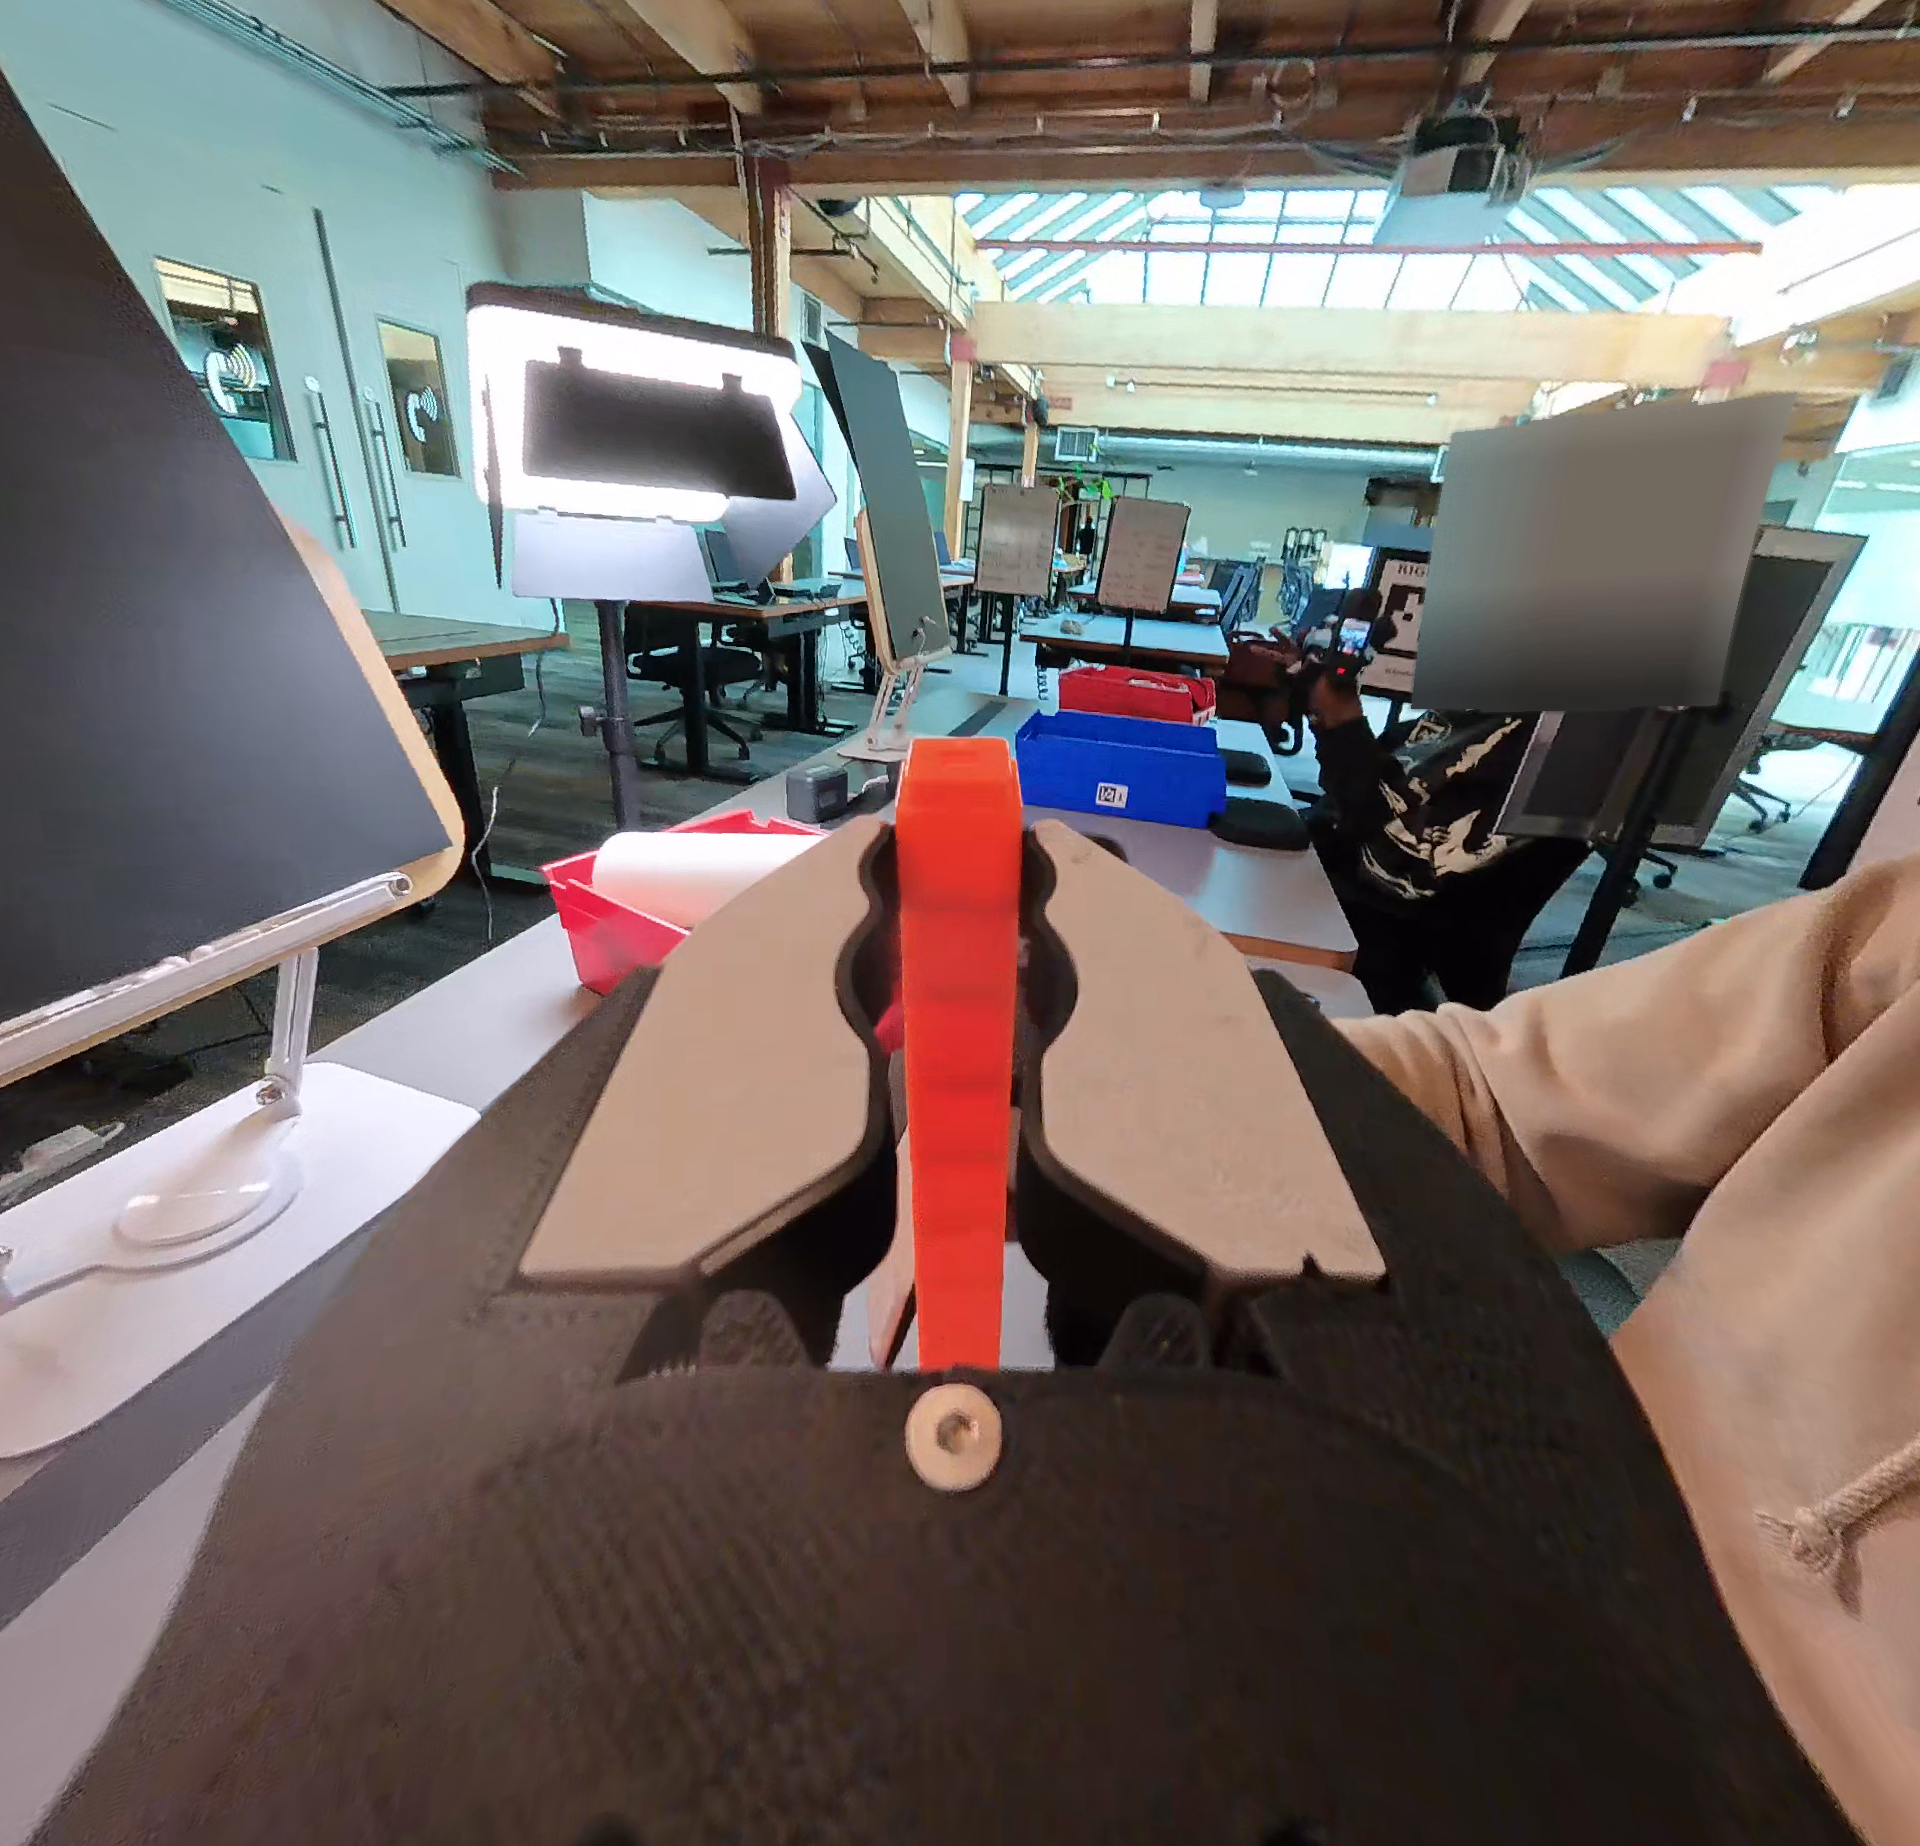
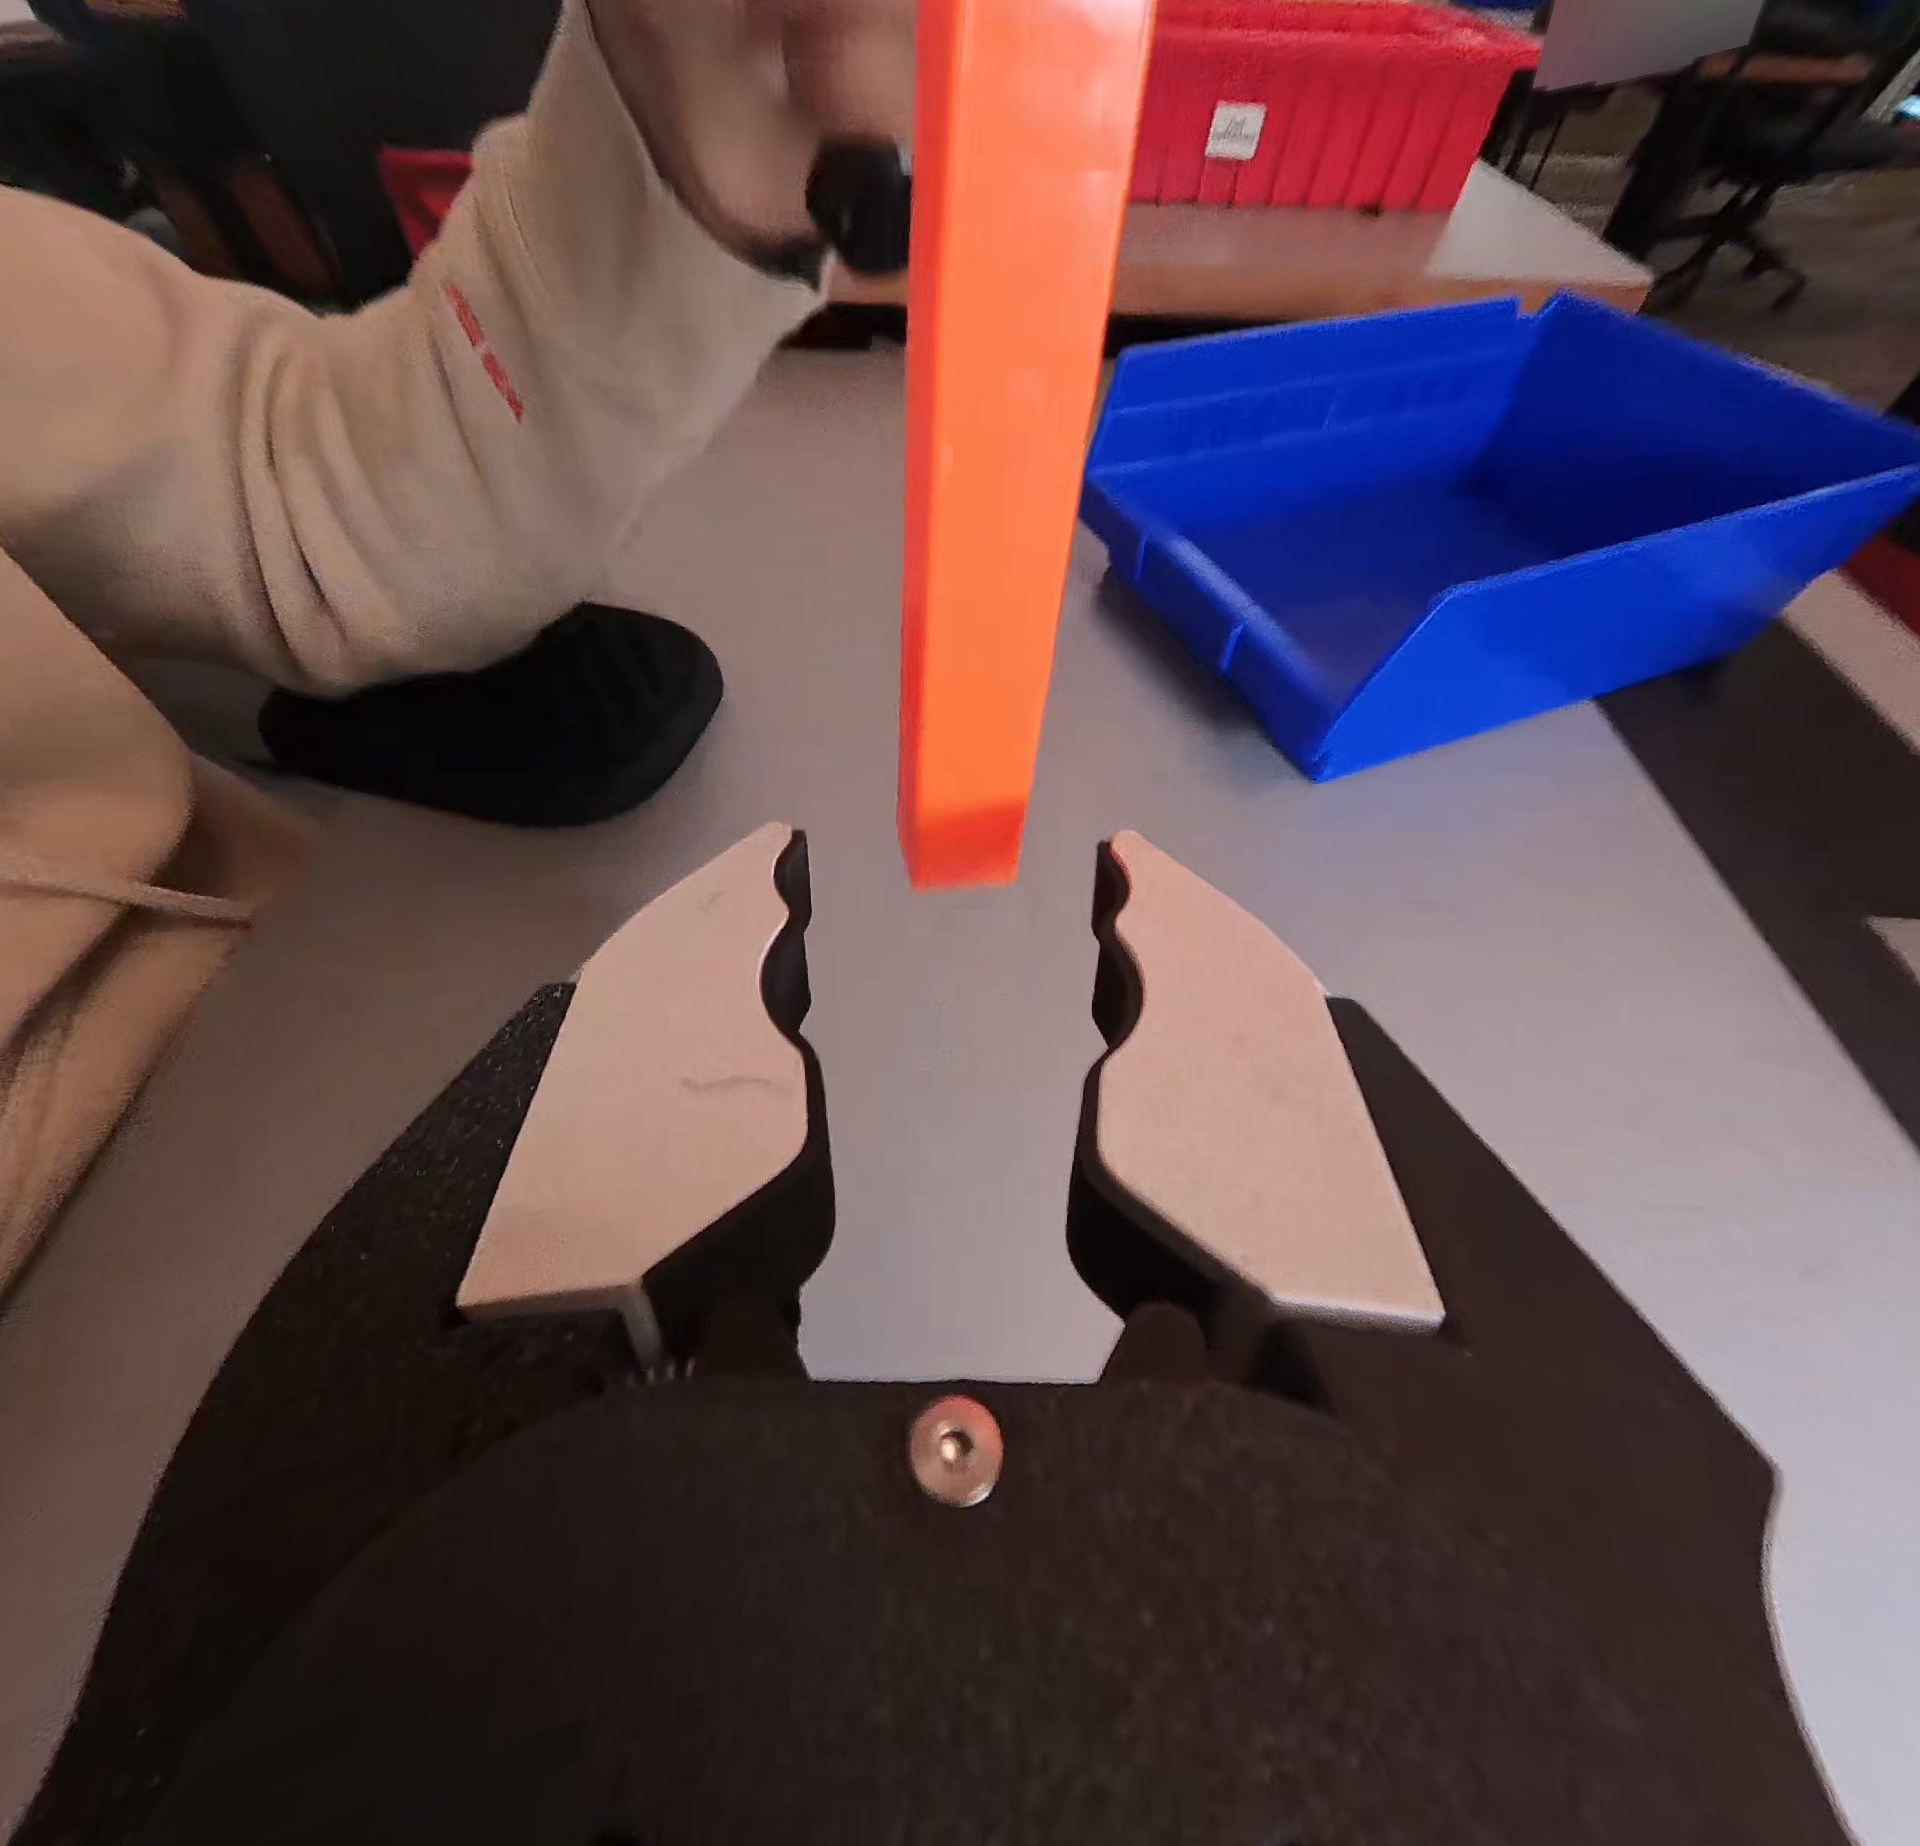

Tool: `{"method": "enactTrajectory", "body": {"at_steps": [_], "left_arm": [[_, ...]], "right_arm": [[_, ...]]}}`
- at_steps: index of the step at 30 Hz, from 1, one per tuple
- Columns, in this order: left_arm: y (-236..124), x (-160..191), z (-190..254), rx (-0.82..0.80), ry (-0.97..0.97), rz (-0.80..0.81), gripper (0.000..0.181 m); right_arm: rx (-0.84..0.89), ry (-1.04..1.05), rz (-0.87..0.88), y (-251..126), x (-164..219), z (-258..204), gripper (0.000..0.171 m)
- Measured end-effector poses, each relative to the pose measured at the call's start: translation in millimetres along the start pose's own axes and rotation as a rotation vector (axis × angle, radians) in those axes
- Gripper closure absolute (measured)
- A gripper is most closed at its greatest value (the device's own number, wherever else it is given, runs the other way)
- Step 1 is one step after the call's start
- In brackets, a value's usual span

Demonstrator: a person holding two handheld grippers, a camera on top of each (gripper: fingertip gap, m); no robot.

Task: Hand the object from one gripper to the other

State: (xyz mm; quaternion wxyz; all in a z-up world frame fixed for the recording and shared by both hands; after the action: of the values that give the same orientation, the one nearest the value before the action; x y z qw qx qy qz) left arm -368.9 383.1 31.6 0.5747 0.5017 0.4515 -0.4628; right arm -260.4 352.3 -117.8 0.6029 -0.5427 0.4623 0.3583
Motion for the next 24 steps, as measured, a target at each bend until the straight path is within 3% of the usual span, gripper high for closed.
{"method": "enactTrajectory", "body": {"at_steps": [9,12,14,16,24], "left_arm": [[-5,-7,-1,0.021,-0.055,0.047,0.159],[-1,-6,3,0.038,-0.051,0.072,0.159],[1,-9,2,0.006,-0.068,0.138,0.154],[1,-11,1,-0.020,-0.059,0.145,0.124],[22,27,7,0.112,-0.078,-0.054,0.134]], "right_arm": [[-0.017,0.079,0.185,20,-4,0,0.131],[-0.041,0.099,0.225,24,-7,-4,0.149],[-0.082,0.101,0.227,24,-10,-9,0.150],[-0.111,0.107,0.320,13,-24,-12,0.150],[-0.047,0.088,0.599,-66,-70,-7,0.150]]}}
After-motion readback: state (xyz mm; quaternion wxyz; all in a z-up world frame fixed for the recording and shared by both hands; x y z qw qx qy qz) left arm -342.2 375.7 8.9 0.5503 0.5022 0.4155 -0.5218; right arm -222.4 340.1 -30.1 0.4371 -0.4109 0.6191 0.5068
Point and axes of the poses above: each gripper's, where its closed fingertips meet, y out along the fingers, x out of its underside, z = x × y across the jaws, the point moved 5 cm from there along -y, back along the fingers, and after that the axes turned 7 degrees about -x, right-handed, at the moved point
